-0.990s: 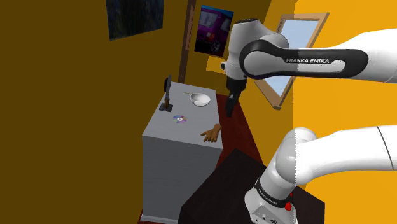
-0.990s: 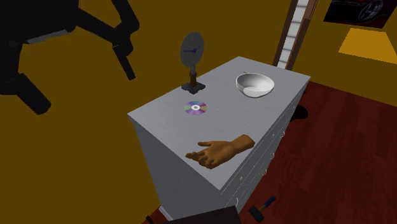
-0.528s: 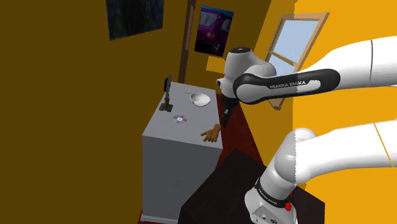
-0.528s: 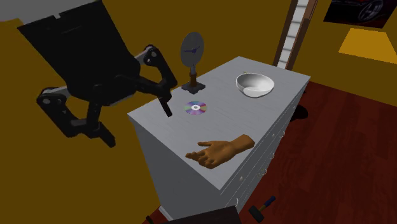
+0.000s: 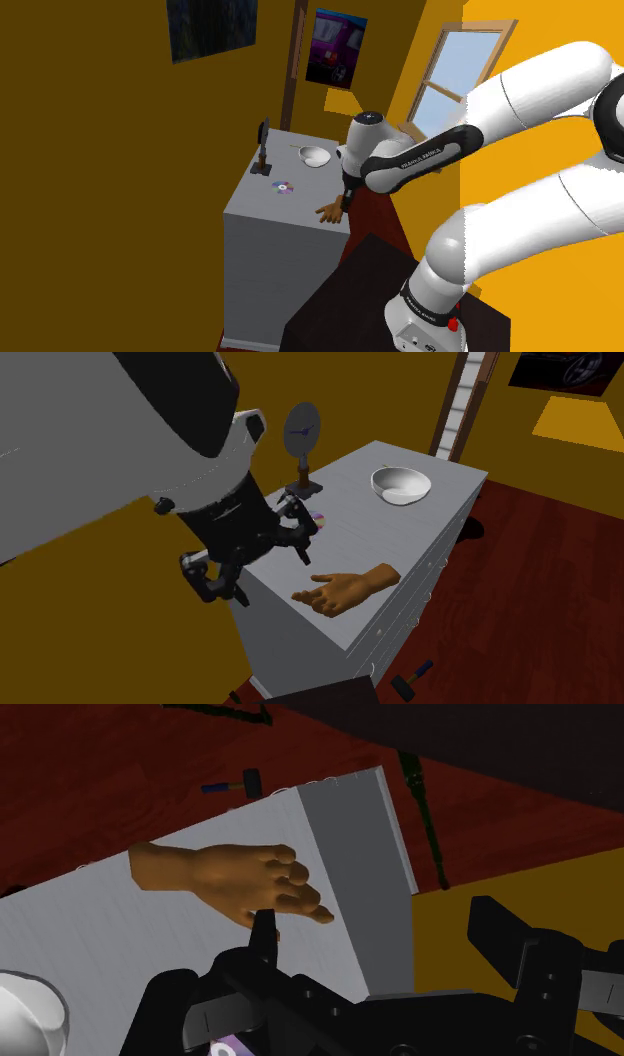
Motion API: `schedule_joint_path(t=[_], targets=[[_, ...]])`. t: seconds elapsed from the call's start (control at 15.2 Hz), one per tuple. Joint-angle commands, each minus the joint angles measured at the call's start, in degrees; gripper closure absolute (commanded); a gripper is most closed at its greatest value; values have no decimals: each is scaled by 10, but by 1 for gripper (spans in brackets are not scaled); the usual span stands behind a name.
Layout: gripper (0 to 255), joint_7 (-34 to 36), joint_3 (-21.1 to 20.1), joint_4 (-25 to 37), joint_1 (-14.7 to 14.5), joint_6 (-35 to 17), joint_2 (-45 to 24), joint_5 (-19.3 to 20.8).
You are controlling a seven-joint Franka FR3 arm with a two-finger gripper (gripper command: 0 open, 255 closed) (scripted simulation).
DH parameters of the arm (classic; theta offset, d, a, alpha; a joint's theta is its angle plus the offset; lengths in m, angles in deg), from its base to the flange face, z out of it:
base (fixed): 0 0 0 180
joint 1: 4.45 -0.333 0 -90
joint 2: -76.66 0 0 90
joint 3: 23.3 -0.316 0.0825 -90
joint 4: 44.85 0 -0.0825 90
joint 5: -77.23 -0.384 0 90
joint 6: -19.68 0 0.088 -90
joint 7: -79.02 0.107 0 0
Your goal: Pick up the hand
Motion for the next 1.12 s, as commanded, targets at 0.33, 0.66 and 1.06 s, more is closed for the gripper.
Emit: schedule_joint_path(t=[0.33, 0.66, 1.06], targets=[[0, 169, -28, 52, 137, -214, -228, 269], [0, 418, -3, 165, 163, -266, -387, 574], [0, 534, 2, 205, 158, -270, -449, 686]])
